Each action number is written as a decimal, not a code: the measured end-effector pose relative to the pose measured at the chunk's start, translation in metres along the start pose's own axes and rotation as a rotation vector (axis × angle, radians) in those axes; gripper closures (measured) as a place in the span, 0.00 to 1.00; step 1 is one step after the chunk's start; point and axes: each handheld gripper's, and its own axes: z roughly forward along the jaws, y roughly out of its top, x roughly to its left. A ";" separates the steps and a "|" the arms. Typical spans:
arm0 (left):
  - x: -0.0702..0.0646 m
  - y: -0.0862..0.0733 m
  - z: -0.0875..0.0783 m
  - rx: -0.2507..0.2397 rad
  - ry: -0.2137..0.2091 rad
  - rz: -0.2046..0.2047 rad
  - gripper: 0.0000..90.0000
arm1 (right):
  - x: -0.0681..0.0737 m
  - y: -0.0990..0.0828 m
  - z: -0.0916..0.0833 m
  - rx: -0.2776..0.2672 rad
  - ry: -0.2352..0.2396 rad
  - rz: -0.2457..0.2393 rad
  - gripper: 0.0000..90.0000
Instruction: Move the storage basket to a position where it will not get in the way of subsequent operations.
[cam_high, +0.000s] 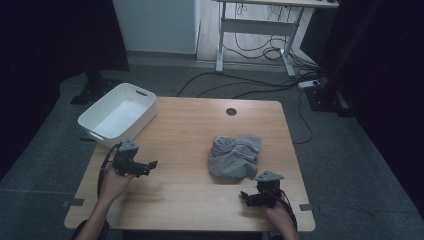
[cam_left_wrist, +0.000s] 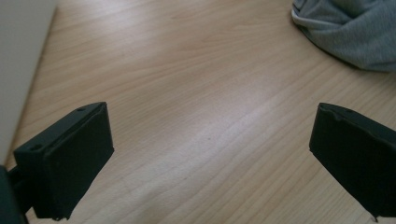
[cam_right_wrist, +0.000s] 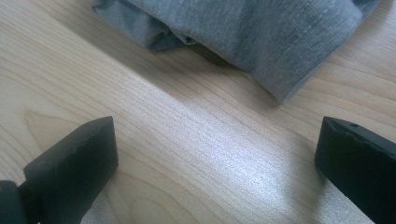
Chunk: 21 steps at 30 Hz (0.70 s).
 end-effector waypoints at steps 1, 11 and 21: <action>-0.003 -0.002 0.002 0.002 0.000 0.011 0.00 | 0.000 0.000 0.000 0.000 0.000 0.000 0.00; -0.024 -0.022 0.025 0.048 -0.037 0.088 0.00 | 0.000 0.000 0.000 0.000 0.000 0.000 0.00; -0.032 -0.037 0.041 0.119 -0.031 0.122 0.00 | 0.000 0.000 0.000 0.000 0.001 0.001 0.00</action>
